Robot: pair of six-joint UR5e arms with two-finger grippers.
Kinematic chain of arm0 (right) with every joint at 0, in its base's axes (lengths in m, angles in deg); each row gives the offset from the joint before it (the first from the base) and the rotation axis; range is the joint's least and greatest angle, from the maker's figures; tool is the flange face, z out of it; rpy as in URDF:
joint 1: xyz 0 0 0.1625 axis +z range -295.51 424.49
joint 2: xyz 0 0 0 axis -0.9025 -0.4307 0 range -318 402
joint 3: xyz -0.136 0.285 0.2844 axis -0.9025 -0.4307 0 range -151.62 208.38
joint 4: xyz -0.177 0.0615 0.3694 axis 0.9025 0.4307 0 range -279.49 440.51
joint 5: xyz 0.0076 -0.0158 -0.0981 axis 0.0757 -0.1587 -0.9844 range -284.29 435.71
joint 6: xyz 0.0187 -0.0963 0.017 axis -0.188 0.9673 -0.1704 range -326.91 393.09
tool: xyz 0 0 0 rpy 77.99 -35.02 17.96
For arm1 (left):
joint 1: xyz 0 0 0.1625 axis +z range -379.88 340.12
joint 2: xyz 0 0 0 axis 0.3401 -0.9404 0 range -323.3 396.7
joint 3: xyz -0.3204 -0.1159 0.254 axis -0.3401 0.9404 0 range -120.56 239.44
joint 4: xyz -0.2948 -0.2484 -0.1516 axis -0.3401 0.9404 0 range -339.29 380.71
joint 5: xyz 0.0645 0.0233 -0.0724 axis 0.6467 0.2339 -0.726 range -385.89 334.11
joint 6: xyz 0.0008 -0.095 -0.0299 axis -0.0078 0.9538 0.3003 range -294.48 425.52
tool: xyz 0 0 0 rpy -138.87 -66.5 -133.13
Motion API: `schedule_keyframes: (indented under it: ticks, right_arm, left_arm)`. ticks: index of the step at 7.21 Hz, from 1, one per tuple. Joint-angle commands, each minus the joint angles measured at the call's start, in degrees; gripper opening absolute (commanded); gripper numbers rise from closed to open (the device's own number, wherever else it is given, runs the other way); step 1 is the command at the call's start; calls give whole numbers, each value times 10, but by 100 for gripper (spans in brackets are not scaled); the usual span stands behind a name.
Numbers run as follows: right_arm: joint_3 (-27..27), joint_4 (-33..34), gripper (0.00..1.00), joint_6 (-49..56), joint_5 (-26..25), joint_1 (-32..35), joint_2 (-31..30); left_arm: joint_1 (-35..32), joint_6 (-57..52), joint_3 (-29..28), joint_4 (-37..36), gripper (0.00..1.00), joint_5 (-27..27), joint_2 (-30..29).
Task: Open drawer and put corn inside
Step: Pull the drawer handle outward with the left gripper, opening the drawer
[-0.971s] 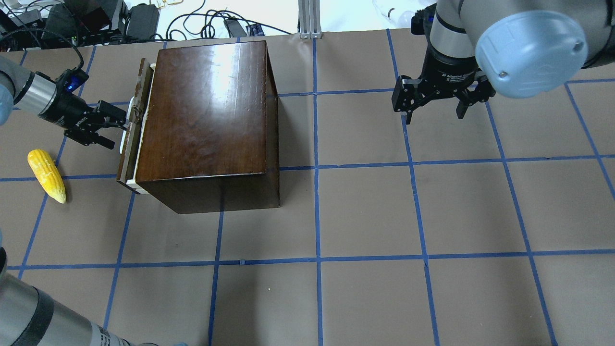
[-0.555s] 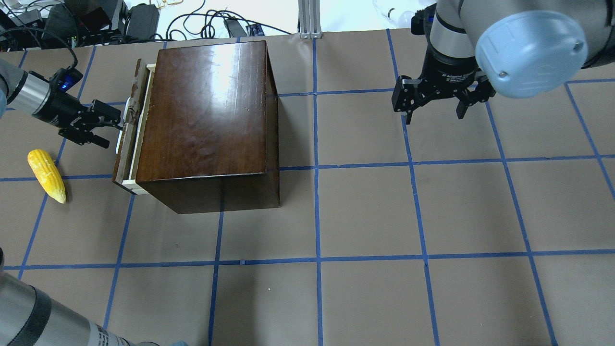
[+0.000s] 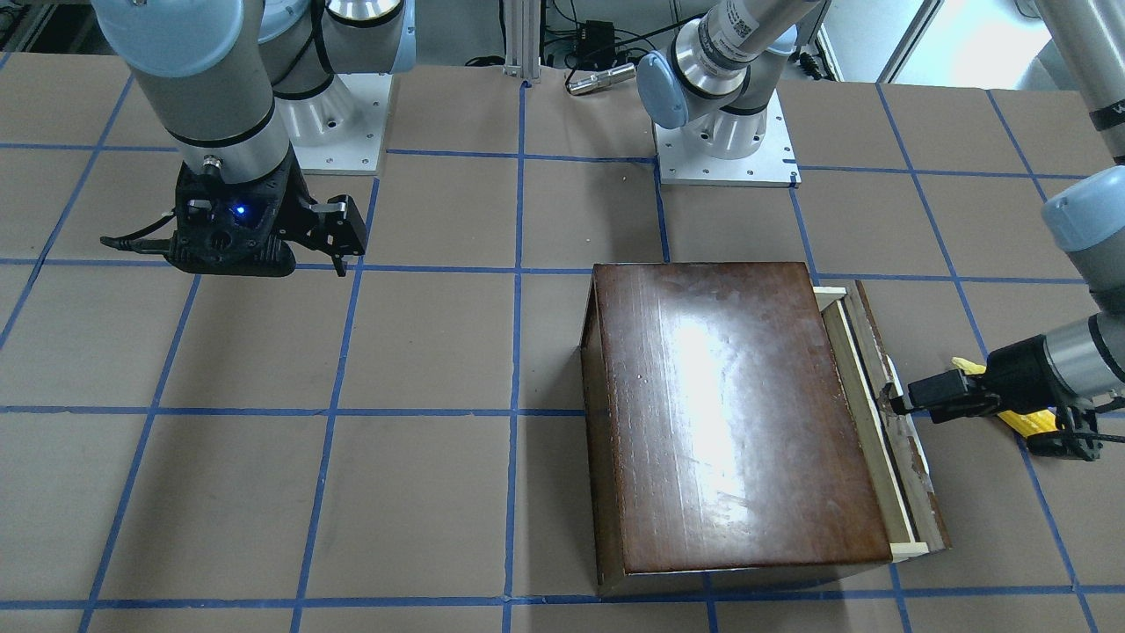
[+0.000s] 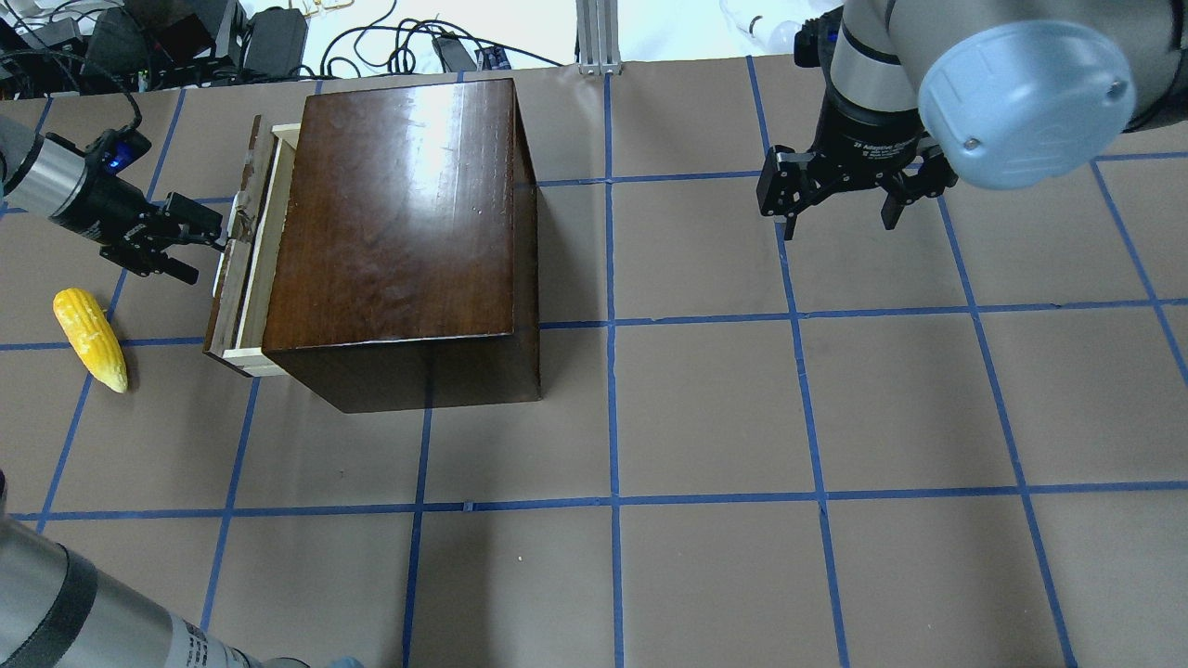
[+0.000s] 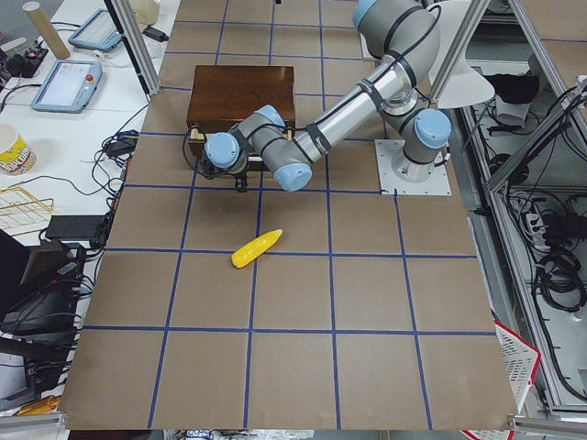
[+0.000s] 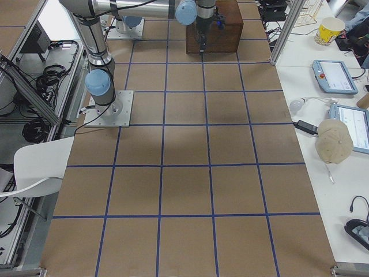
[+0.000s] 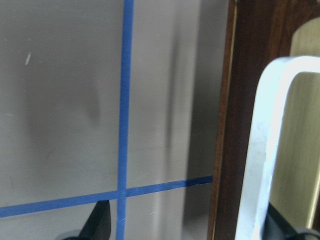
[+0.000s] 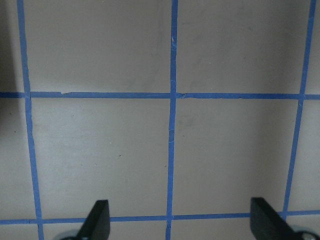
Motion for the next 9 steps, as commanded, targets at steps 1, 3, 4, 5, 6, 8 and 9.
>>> schedule_keyframes:
  ticks: [1,3,4,5,6,8,9]
  right_arm:
    - [0,0,100,0,0,0,0]
    - [0,0,100,0,0,0,0]
    - [0,0,100,0,0,0,0]
    - [0,-1,100,0,0,0,0]
    - [0,0,100,0,0,0,0]
    - [0,0,100,0,0,0,0]
    - [0,0,100,0,0,0,0]
  left_arm:
    - [15,-6,-2,2,100,4,-1]
    - [16,-6,-3,1,100,4,-2]
    - [17,-6,-8,2,100,5,-2]
    - [17,-7,-9,1,100,17,-2]
    - [21,-11,-9,1,100,18,-2]
    - [30,-14,-9,1,100,18,-2]
    - [30,-14,-12,2,100,19,-3]
